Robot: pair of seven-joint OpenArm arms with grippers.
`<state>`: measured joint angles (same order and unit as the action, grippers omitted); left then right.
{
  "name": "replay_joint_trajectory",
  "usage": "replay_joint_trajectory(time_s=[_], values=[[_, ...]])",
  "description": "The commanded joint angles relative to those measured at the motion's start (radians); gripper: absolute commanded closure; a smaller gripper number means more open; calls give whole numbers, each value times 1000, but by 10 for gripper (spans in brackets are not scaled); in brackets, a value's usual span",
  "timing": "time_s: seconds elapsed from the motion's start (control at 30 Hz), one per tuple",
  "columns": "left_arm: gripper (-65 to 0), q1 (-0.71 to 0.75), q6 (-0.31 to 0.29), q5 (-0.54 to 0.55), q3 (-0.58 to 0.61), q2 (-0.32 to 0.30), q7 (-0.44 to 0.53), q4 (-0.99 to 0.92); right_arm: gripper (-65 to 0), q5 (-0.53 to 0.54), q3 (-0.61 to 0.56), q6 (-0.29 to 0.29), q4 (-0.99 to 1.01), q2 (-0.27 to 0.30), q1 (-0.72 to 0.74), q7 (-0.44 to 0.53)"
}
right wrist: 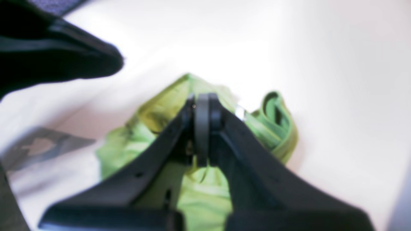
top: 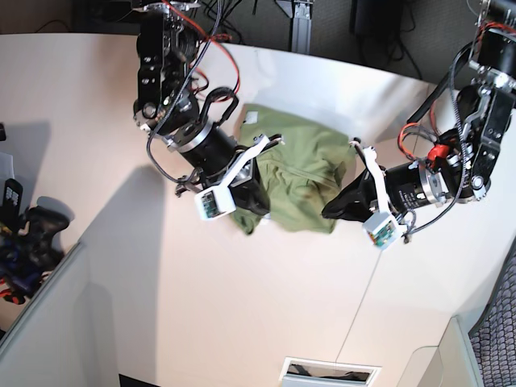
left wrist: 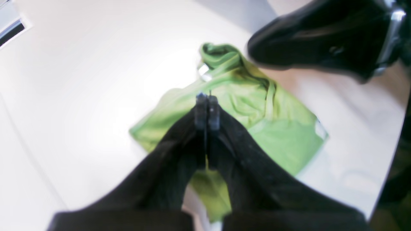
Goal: Layout the t-shirt on the table in an organized manner, then fold the t-shirt properly
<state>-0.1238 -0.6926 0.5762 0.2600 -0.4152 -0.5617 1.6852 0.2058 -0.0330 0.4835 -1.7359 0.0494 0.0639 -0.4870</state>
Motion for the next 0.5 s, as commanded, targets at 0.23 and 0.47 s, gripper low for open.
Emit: replay_joint_trajectory(time_s=[0.23, 0.47], values=[[0, 217, -6, 14, -138, -87, -20, 94, 0, 76, 45, 4, -190, 52, -213, 11], [0, 476, -6, 34, -305, -86, -48, 246, 0, 127, 113, 4, -330, 89, -435, -11]])
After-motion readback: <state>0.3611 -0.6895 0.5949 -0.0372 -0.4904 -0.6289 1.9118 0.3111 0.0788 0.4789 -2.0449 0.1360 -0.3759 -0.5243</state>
